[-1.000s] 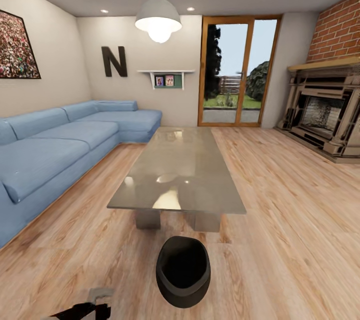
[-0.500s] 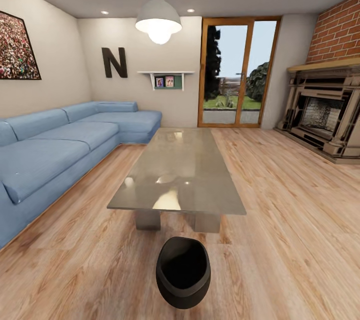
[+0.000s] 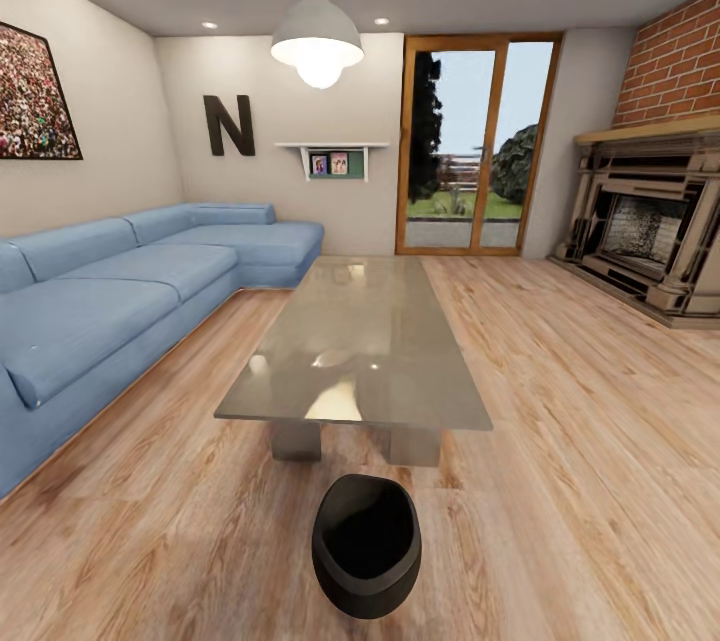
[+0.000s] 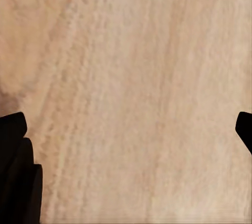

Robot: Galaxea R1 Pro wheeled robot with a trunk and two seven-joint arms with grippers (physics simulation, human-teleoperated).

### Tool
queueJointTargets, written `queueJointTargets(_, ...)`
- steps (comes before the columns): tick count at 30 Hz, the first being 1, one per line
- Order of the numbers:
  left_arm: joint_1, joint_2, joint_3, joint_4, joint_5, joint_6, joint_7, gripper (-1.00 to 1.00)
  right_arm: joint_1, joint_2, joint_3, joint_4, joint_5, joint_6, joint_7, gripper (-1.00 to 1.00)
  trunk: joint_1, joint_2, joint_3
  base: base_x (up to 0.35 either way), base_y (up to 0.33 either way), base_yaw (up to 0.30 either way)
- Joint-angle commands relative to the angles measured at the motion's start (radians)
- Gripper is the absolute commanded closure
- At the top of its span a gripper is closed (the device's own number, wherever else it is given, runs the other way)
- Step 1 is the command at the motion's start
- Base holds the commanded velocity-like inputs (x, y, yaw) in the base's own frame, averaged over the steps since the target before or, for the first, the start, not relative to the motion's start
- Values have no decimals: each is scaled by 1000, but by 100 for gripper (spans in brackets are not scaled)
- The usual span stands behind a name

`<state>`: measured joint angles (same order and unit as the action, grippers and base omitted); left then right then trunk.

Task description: Place each of the two pumpkins and all three candles from the living room inside a cabinet in the living room (use any cabinet), then make sure every cabinet is closed, and position the cauldron so it is next to a table in the living room.

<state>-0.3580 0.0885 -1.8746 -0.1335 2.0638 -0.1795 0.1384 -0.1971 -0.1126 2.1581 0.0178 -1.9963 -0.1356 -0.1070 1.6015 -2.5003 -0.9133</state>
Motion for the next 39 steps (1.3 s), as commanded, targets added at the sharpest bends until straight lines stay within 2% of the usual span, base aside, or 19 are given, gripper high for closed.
queueJointTargets(1, -1, 1, -8, -5, 5, -6, 9, -100, 30, 4, 18, -74, -9, 0, -5, -100, 0, 0, -1, 0, 0, 0)
queueJointTargets(6, -1, 1, -9, -4, 5, -6, 11, -100, 30, 36, 17, -82, -9, 11, -5, -100, 0, 0, -1, 0, 0, 0)
queueJointTargets(11, -1, 0, -9, -4, 4, -6, 12, -100, 30, 52, 17, -83, -9, 14, -5, -100, 0, 0, -1, 0, 0, 0)
queueJointTargets(39, -1, 0, -9, -4, 4, -6, 13, -100, 30, 54, 18, -84, -9, 14, -5, -100, 0, 0, -1, 0, 0, 0)
